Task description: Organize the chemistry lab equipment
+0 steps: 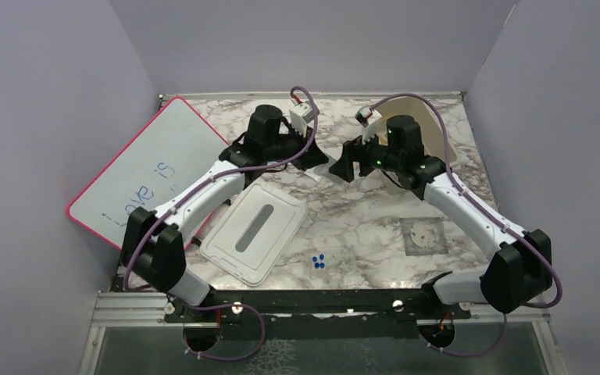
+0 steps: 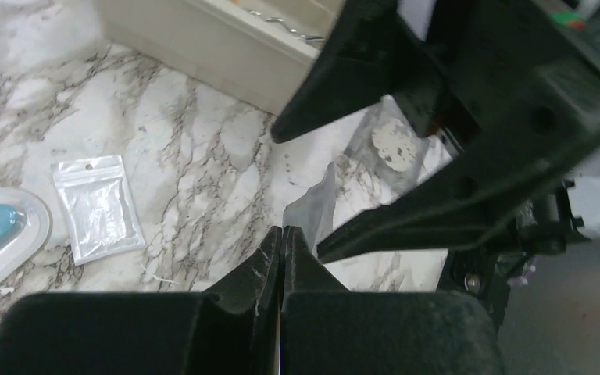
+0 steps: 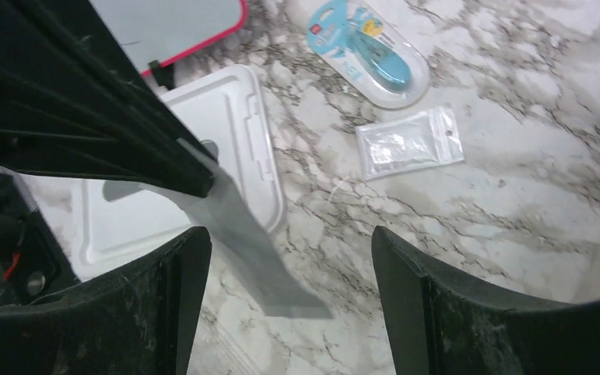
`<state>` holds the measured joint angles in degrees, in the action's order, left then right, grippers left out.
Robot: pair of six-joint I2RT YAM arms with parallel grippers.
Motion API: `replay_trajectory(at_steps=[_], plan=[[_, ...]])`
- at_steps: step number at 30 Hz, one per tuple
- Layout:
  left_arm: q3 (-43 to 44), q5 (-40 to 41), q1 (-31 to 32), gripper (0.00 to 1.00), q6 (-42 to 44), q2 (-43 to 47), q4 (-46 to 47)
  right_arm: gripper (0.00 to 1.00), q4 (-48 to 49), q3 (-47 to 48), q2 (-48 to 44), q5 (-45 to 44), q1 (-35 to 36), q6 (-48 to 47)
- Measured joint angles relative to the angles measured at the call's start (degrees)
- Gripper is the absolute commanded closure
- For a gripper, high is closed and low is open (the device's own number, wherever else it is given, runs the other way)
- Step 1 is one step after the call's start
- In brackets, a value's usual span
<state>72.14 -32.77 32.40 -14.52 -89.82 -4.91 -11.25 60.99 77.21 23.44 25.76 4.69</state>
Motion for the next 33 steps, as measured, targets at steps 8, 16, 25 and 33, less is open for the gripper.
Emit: replay_trajectory(at_steps=[8,16,25,33], plan=[[-4.98,-7.89,0.00,1.00,10.67,12.57,-2.69,0.53,-3.89,3.37,-0.85,18.69,0.00,-2.99],[-5.09,-10.43,0.00,0.91,14.43,14.49,-3.19,0.99,-5.62,5.03,-0.85,30.34,0.04,-3.30],[-5.09,-4.76,0.15,0.07,12.98,15.15,-4.26,0.99,-5.99,5.05,-1.99,20.15,0.11,0.46],[-5.11,16.28,-0.42,0.03,11.34,17.07,-8.59,0.99,-7.58,8.83,-1.40,-15.54,-0.48,5.97]])
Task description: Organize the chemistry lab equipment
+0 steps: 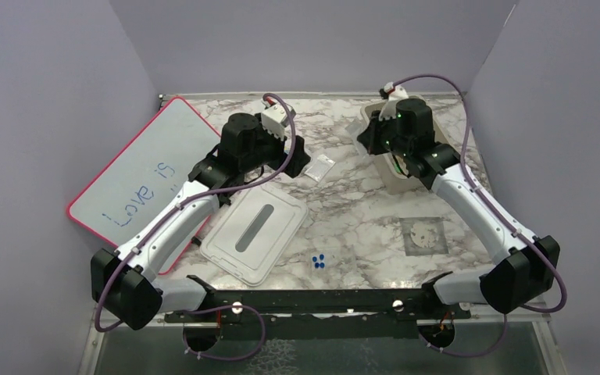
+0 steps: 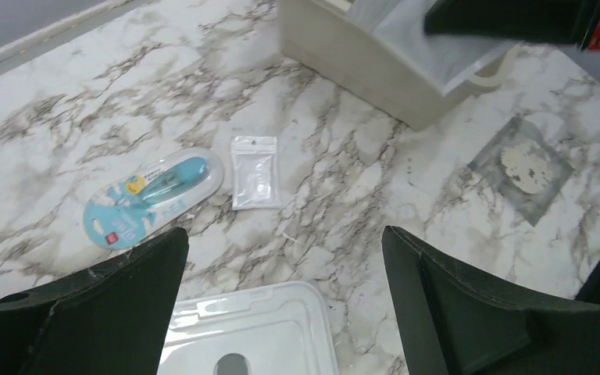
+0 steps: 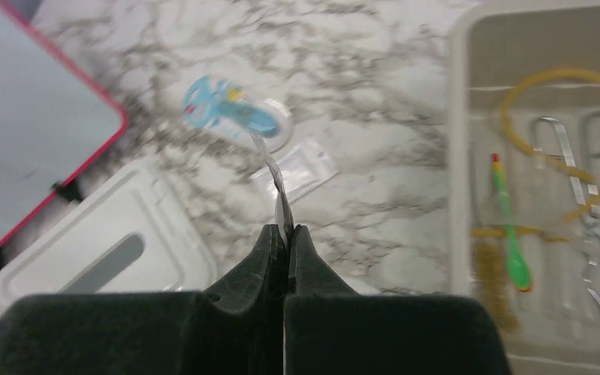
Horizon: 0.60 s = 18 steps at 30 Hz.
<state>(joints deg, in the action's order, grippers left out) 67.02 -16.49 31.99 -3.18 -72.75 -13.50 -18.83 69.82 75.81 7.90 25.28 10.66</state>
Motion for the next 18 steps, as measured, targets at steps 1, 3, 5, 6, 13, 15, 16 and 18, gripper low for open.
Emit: replay_trajectory(at_steps=[1,3,5,6,13,15,16,18], plan=[[-0.35,2.05,-0.22,0.03,-0.24,0.33,-0.13,0.99,-0.72,1.27,0.70,-3.58,-0.72,0.55],[-1.62,4.13,-0.42,0.03,-0.70,1.20,-0.17,0.99,-1.42,3.56,2.67,-9.68,-2.97,1.42],[-3.80,5.31,-0.42,0.03,-1.25,2.47,-0.22,0.99,-2.12,5.14,4.92,-14.38,-5.95,2.01],[-4.63,5.51,-0.42,0.03,-1.57,2.82,-0.31,0.99,-2.45,5.42,6.05,-16.09,-7.23,2.29],[-7.45,5.64,-0.42,0.03,-2.86,2.95,-0.07,0.91,-4.55,5.64,14.25,-22.12,-13.11,1.20],[-7.87,5.66,-0.42,0.03,-3.04,2.95,0.15,0.88,-4.20,5.64,16.55,-21.81,-13.57,-1.14],[-8.13,5.64,-0.42,0.03,-3.15,2.95,0.24,0.87,-3.96,5.66,17.75,-21.18,-13.68,-2.62],[-8.50,5.62,-0.42,0.03,-3.23,2.95,0.50,0.87,-4.00,6.14,20.59,-20.00,-13.81,-5.70]])
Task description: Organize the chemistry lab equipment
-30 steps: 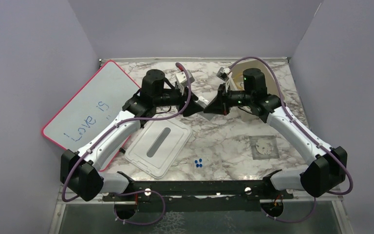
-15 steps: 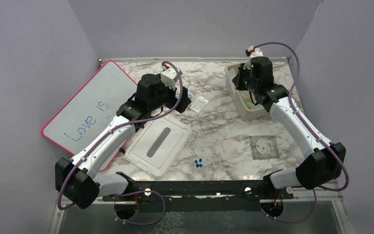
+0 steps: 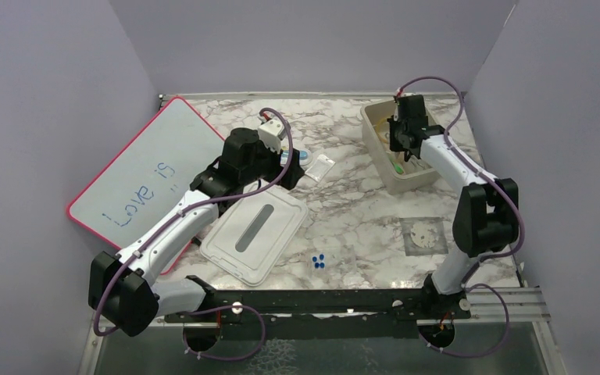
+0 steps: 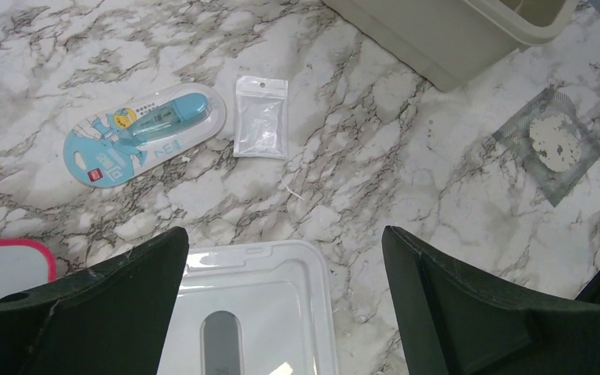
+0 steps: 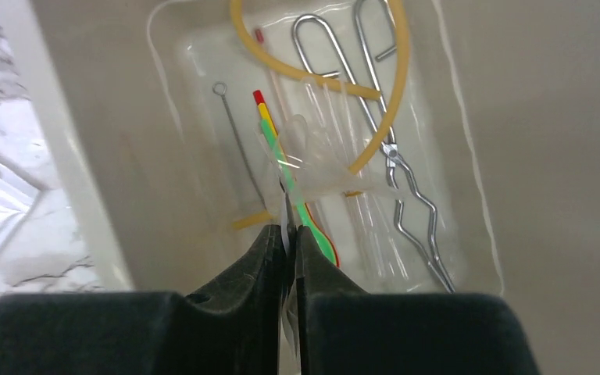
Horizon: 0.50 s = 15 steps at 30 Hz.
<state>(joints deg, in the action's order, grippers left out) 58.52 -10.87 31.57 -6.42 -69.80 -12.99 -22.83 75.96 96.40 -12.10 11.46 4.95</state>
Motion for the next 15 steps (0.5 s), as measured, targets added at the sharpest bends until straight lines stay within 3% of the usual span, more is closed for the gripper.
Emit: replay_trajectory(at_steps=[2,8,15], plan=[[-0.22,-0.07,0.00,0.03,-0.02,-0.02,0.04,0.83,-0.31,1.31,3.04,0.50,-0.31,-2.34],[-0.28,-0.22,0.00,0.03,-0.04,-0.17,0.07,0.58,-0.81,3.82,6.64,-0.94,-0.68,-5.55],[-0.28,-0.20,0.00,0.03,-0.04,-0.50,0.11,0.56,-3.08,8.28,5.95,-6.71,-0.68,-2.78]])
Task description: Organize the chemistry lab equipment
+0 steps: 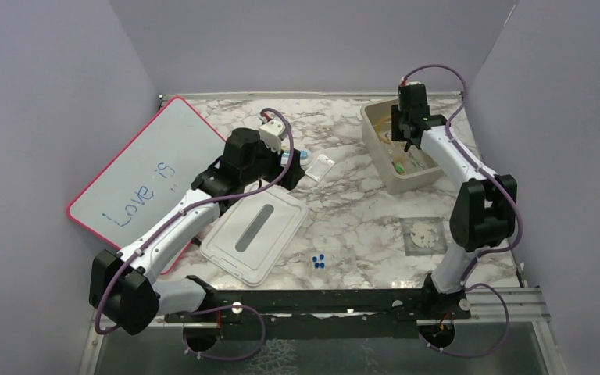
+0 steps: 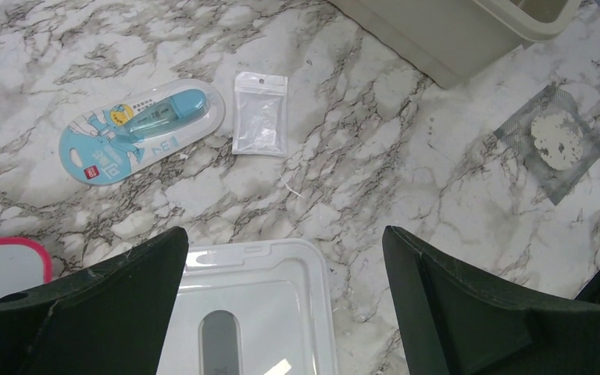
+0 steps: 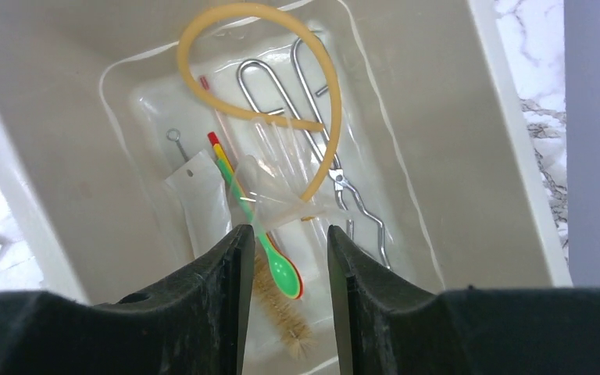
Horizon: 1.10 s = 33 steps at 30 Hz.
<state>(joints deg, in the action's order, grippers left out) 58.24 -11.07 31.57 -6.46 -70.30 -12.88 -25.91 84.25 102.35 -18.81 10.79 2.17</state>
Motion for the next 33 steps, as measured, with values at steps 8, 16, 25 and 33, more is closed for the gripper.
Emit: replay_trajectory(at_steps=[8,16,25,33], plan=[[0.00,0.48,0.00,0.03,-0.35,-0.22,0.00,0.54,-2.32,1.90,-5.84,3.28,5.09,3.63],[0.00,5.14,0.00,0.03,-0.92,-0.22,0.00,0.34,1.25,4.09,-5.29,9.20,18.05,7.32],[-0.20,8.96,0.00,0.03,-1.05,-0.33,0.00,0.32,4.07,3.76,7.65,12.37,19.76,13.84],[-0.20,9.22,0.00,0.03,-1.07,-1.18,-0.02,0.33,4.85,5.38,17.40,13.46,19.76,15.17]])
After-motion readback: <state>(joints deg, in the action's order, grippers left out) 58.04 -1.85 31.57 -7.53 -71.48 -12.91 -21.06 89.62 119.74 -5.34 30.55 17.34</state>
